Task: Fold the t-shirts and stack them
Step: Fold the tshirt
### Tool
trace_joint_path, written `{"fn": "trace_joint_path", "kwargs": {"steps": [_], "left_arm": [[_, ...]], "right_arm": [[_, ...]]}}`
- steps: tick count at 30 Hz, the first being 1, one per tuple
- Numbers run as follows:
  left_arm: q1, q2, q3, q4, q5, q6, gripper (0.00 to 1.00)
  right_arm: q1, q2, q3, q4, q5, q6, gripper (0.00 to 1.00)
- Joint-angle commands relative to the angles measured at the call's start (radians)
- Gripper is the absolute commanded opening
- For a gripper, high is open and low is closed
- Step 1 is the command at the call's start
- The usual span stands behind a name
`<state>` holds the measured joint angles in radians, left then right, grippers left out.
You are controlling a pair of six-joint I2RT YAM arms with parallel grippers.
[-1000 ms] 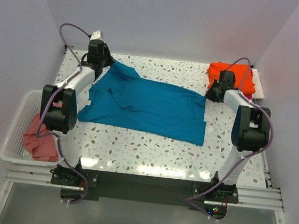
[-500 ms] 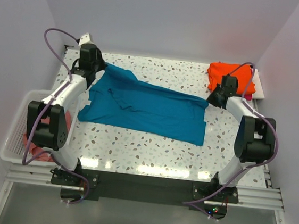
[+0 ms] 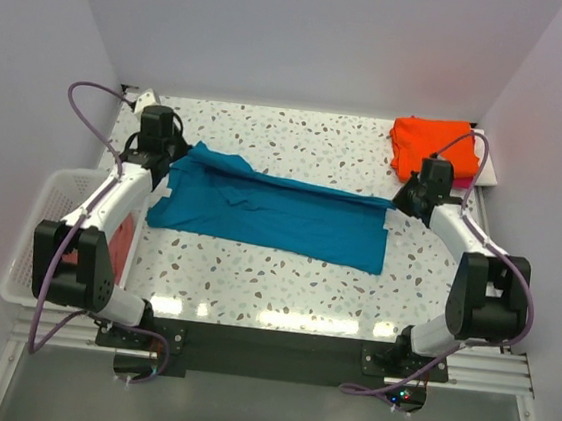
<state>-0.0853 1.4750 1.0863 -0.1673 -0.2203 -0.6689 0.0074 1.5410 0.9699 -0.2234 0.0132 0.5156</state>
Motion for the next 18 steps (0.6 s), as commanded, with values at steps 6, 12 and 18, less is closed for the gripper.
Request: {"fn": "trace_joint_path", "kwargs": {"steps": [6, 12, 18], "left_arm": [[0.016, -0.157, -0.095, -0.037, -0.056, -0.04, 0.0], [0.016, -0.229, -0.198, -0.051, -0.037, -0.067, 0.0], [0.016, -0.339, -0.383, -0.052, 0.002, -0.142, 0.17]], "right_arm": [[0.016, -0.124, -0.125, 0.033, -0.01, 0.029, 0.0], [0.031, -0.15, -0.215, 0.07, -0.056, 0.055, 0.01], [0.031, -0.185, -0.266, 0.078, -0.088, 0.06, 0.21]]}}
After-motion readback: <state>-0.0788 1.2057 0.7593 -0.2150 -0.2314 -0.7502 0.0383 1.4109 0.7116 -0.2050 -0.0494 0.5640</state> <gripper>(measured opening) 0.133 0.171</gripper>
